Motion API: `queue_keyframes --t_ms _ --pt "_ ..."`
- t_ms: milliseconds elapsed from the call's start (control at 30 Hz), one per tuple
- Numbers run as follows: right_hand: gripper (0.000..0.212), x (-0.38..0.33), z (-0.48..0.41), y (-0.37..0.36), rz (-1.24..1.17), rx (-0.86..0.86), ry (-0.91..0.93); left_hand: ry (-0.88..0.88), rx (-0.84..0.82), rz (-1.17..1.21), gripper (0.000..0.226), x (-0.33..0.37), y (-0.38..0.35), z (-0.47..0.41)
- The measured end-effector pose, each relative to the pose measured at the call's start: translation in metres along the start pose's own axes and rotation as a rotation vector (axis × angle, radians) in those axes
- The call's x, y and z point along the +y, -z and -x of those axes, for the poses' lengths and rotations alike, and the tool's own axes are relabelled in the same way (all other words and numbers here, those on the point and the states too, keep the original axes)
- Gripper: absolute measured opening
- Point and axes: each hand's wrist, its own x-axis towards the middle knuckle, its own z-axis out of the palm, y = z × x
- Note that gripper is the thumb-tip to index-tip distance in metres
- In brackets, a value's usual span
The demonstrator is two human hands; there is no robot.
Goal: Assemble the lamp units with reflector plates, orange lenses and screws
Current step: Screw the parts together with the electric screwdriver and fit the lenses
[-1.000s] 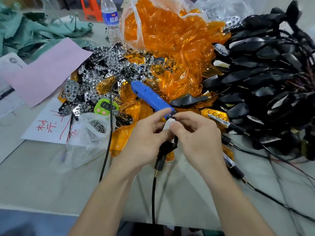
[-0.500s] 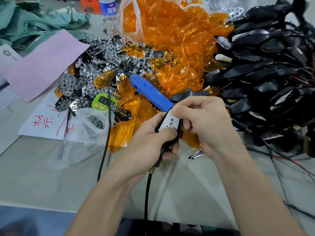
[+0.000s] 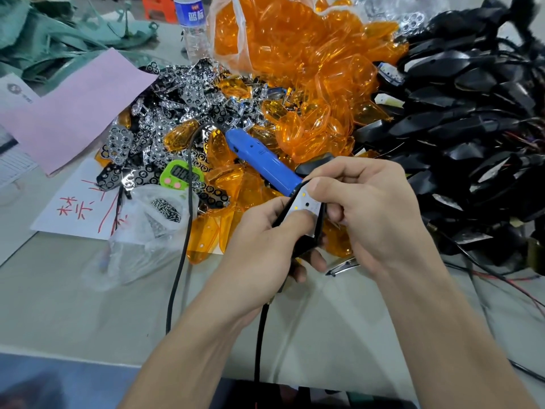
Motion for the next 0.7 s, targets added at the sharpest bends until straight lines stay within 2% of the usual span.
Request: queue_keyframes --t_ms 133,267,433,533,600,700 --pt "0.023 0.001 0.0027 -0.0035 0.007 0.028 0.011 -0.004 0.004 -0.045 0.02 0.0022 0.0004 -0.0013" --pt "0.018 0.0 0.0027 -0.0041 0.028 0.011 0.012 -0.016 0.006 -0.044 0.022 0.0005 -0.0002 -0.0007" --pt "0.025 0.0021 0.0036 -0.0059 0.062 0.002 0.034 -0.022 0.036 -0.044 0.027 -0.0009 -0.0005 0.0003" --pt "0.025 0.0026 0.0038 -0.0055 0.047 -0.004 0.025 -0.023 0.046 -0.054 0.02 -0.0009 -0.0012 0.001" --pt "0.022 0.0026 0.0024 -0.0034 -0.001 0.012 -0.008 0.019 0.069 -0.061 0.011 0.0007 -0.0023 0.0003" --pt "0.02 0.0009 -0.0004 -0.0011 -0.066 0.072 -0.023 0.129 0.051 -0.066 0.027 0.0028 -0.0029 -0.0003"
